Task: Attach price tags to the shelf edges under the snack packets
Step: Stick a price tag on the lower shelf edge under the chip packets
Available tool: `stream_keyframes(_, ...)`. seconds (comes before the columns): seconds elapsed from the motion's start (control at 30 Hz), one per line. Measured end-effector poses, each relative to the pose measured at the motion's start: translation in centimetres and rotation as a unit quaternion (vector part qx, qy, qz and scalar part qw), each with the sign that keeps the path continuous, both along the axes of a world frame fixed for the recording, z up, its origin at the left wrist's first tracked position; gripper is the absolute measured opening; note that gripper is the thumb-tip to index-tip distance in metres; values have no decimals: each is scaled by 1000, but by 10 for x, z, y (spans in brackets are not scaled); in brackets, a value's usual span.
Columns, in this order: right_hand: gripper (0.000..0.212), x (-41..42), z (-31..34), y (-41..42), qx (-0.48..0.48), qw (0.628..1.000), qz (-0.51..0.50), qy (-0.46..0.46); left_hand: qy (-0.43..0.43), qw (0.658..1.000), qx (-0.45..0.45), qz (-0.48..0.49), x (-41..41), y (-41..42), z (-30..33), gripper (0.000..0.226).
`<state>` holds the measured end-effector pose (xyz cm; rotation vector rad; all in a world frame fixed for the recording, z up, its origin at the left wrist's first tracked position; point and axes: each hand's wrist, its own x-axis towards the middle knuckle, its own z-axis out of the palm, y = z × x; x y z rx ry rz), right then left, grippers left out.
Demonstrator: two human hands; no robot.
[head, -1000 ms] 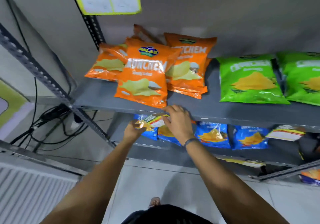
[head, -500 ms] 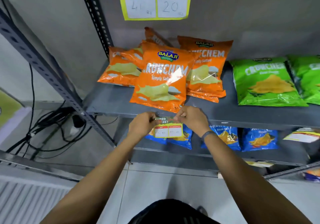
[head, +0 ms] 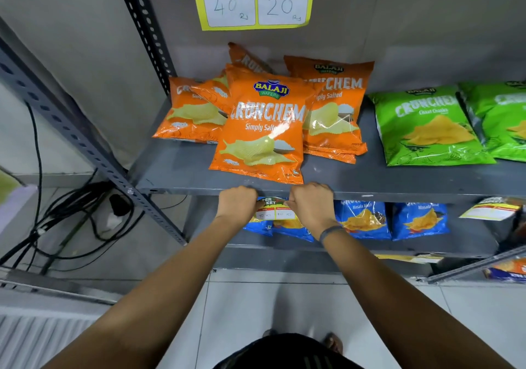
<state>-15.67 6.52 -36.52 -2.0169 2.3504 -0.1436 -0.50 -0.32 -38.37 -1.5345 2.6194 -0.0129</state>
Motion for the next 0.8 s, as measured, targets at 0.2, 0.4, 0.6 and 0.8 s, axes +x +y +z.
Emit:
stream_keyframes(0.2,19,-3,4,1,-2,998,-19,-59,15,999,-35,-1,2,-1,1,23)
stream_keyframes(0.4,24,-8,9,1,-36,987,-40,-149,34,998,-54,-4,3,-4,18,33)
stream_keyframes(0.6,25,-9,6,-3,-39,987,-56,-142,58,997,-51,17,-9,1,26,64)
stream_keyframes(0.8,19,-10,8,1,-41,984,-43,-168,55,995,-17,80,-16,-3,35,65)
